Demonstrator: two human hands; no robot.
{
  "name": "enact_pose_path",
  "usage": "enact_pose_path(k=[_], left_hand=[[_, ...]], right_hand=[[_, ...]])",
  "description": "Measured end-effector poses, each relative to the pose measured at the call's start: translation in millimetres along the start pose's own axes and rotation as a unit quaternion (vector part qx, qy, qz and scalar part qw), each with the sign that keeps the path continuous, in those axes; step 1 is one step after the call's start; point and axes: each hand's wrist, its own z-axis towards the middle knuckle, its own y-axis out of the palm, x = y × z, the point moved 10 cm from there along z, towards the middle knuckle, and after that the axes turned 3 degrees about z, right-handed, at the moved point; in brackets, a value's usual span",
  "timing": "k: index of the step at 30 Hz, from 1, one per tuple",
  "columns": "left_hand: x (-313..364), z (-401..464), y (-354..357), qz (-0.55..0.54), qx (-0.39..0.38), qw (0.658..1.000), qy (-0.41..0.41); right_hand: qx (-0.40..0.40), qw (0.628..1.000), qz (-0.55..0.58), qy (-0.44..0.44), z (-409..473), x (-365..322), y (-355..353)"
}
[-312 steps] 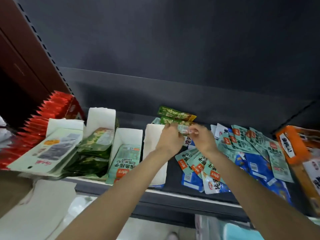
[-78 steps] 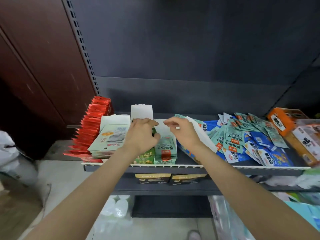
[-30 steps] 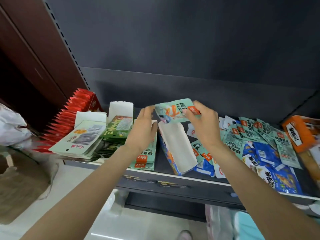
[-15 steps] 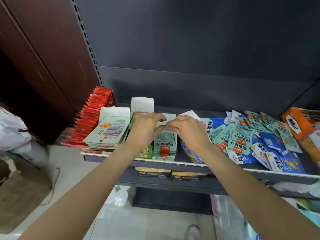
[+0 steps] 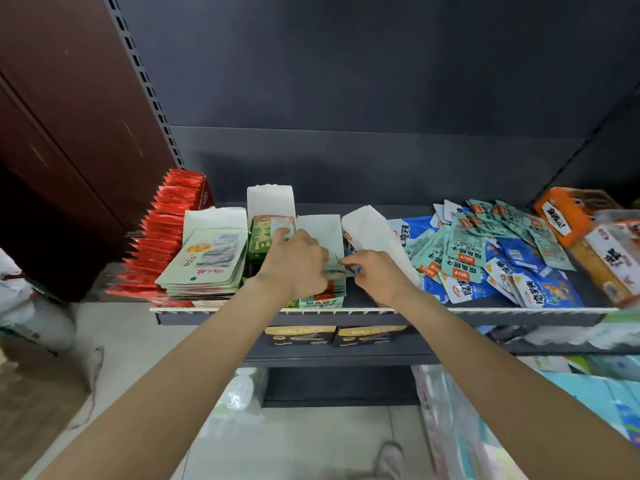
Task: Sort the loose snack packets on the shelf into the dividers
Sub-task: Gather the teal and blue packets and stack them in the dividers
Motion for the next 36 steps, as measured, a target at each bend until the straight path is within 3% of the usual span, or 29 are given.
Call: enact_pose_path(k=[3, 7, 9, 14, 21, 28, 34, 36], left_hand=[[15.6, 7.3, -12.2, -0.023, 0.029, 0.999, -0.004], [46.8, 31.8, -24.6, -0.096, 0.079, 0.992, -0.018], [69.0, 48.1, -23.5, -0.13, 0.085, 0.988, -0.016], [117.5, 83.5, 6.4, -0.134, 0.036, 0.989, -0.042], [128.8, 94.0, 38.9, -0.044, 0.032, 0.997, -0.05], [117.8, 96.6, 34.8, -0.018, 0.014, 0.999, -0.022], [107.1, 93.6, 42.7, -0.031, 0.015, 0.999, 0.002], [105.2, 94.9, 45.6, -0.028, 0.02, 0.999, 0.006]], right_hand=[[0.041, 0.997, 0.067, 0.013, -6.6, 13.4, -23.5], [0.193, 0.974, 0.11, 0.041, -23.5, 61.4, -75.2], [0.221, 0.968, 0.095, 0.077, -30.1, 101.3, -90.2], [0.125, 0.984, -0.005, 0.123, -19.7, 185.6, -81.4], [-0.065, 0.992, -0.084, 0.075, 12.8, 205.3, -25.2], [-0.1, 0.966, -0.232, 0.052, 30.2, 199.0, -30.4], [-0.039, 0.985, -0.156, 0.063, 77.9, 189.7, -47.0], [-0.051, 0.987, -0.127, 0.084, 93.4, 196.9, -39.4]])
